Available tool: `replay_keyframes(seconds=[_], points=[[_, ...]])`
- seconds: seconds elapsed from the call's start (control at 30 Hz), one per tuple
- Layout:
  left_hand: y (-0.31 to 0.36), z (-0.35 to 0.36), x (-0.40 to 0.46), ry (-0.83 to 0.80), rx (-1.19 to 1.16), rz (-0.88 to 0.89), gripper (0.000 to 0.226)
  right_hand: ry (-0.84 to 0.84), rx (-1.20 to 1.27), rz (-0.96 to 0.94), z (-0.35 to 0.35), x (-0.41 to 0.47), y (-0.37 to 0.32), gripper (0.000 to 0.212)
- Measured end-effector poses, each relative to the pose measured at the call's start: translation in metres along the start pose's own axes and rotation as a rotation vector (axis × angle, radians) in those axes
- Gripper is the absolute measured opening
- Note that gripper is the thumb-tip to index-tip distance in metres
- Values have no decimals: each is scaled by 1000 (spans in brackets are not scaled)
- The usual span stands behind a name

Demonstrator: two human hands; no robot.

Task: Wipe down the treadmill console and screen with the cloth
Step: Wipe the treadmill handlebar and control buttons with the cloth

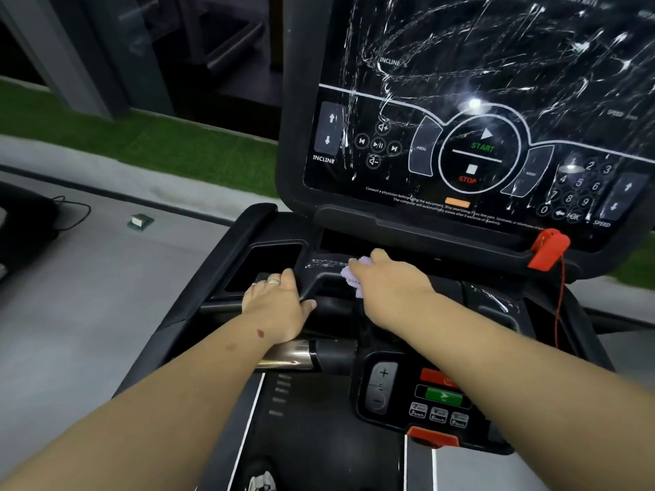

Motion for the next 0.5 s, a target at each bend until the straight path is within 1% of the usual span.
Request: replay_keyframes(seconds=[0.13, 0.2, 0.3, 0.33, 0.4, 0.5], points=[[-2, -1, 0, -14, -15, 22, 76, 8, -23, -10, 0, 1, 9, 34], [-4, 0, 0, -18, -27, 36, 78, 45, -19, -14, -1, -1, 15, 34], [-7, 0, 0, -20, -48, 49, 78, 120, 2, 2, -4, -2, 10, 20], [-8, 1, 0, -16, -54, 53, 78, 137, 11, -3, -6, 0, 4, 19], [-11, 2, 1, -11, -67, 58, 79, 144, -18, -53, -7, 5, -11, 21], [-13, 3, 1, -8, -73, 66, 82, 83, -51, -148, -2, 11, -22, 32]])
Point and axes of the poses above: each hand's wrist, its own x-axis towards the middle knuckle, its own z-axis out of the palm, y = z × x, the point moved 3 cm from there along x, towards the middle knuckle, and after that the axes turned 13 degrees about z, right-handed, at the moved point
